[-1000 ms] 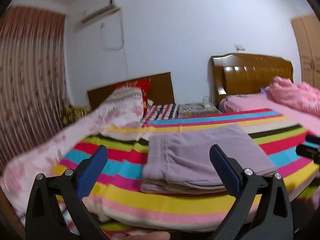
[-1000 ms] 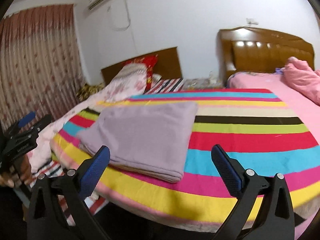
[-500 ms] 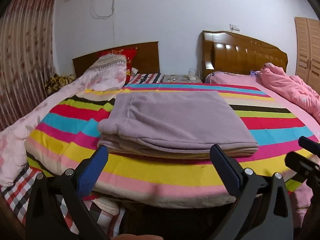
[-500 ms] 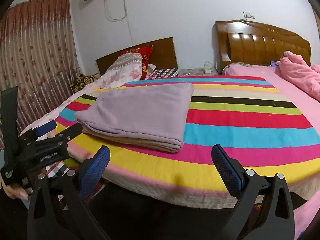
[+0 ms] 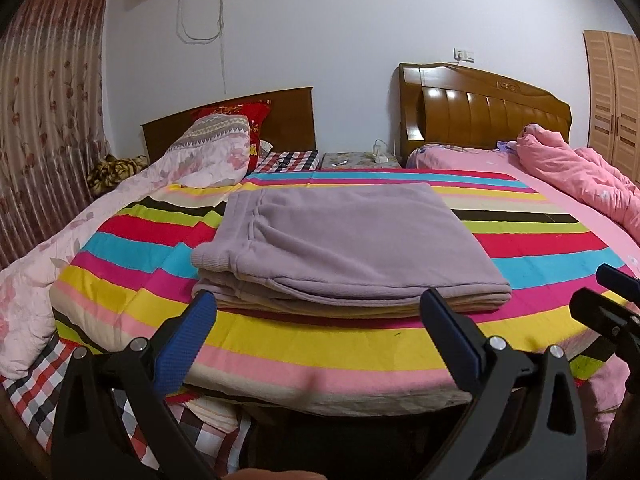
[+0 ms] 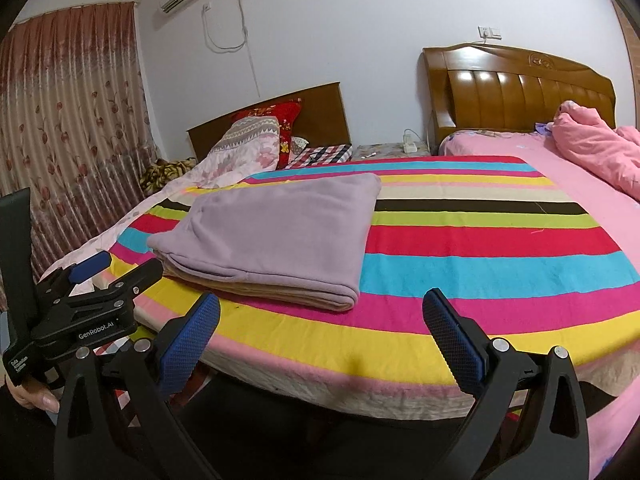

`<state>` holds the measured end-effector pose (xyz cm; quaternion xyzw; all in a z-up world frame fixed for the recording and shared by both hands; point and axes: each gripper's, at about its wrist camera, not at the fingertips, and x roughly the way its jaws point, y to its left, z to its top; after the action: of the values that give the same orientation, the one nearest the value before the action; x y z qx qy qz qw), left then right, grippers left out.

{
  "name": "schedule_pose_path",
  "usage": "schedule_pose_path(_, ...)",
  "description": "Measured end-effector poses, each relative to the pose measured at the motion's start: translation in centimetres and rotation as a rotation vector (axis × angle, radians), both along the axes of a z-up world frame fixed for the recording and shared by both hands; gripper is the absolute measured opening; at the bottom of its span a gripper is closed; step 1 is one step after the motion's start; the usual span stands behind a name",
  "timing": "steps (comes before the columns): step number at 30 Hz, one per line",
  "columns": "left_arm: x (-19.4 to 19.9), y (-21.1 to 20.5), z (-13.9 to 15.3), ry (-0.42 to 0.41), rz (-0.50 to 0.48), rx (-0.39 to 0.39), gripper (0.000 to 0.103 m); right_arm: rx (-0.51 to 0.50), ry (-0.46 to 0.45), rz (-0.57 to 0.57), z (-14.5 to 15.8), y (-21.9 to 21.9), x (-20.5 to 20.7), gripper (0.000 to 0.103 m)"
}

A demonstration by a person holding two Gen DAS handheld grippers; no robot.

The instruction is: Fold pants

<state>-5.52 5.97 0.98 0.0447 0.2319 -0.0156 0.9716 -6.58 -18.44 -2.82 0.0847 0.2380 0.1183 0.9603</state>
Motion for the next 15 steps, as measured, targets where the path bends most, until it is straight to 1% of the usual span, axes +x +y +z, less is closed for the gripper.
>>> schedule_pose_path(15,0.35,0.15,-0.06,0.011,0.003,-0.010,0.101,0.000,0.003,0.005,0.00,-0.15,0.11,0.098)
